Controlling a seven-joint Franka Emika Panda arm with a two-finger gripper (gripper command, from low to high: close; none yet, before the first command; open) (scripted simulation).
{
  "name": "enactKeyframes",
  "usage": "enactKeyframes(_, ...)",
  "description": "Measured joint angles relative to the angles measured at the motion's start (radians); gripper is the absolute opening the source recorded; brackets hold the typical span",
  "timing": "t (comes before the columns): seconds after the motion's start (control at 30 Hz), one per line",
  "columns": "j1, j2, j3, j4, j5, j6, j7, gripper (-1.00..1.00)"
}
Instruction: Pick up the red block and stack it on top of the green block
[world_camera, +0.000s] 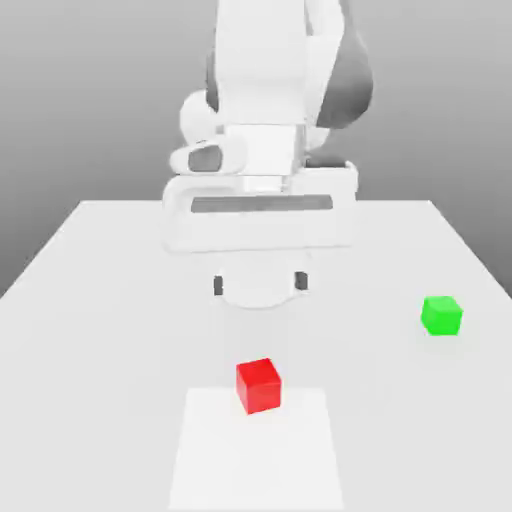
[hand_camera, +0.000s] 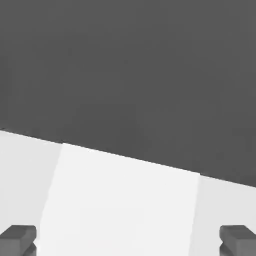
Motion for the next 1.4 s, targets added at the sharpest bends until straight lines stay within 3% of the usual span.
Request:
enactKeyframes(0.1,0.011,0.200,-0.007,-0.062,0.023,0.153,-0.061,0.00)
enactKeyframes(0.27,-0.014,0.422,0.036,-0.053,0.088,0.338,-0.119,0.00)
enactKeyframes(0.3,-0.025,0.451,0.047,-0.050,0.092,0.363,-0.123,-1.00)
enactKeyframes(0.53,-0.028,0.455,0.050,-0.049,0.089,0.365,-0.121,-1.00)
enactKeyframes(0.8,-0.030,0.192,0.037,-0.086,0.035,0.139,-0.083,-1.00)
enactKeyframes(1.4,0.580,0.084,0.430,-0.019,0.218,-0.026,-0.236,-1.00)
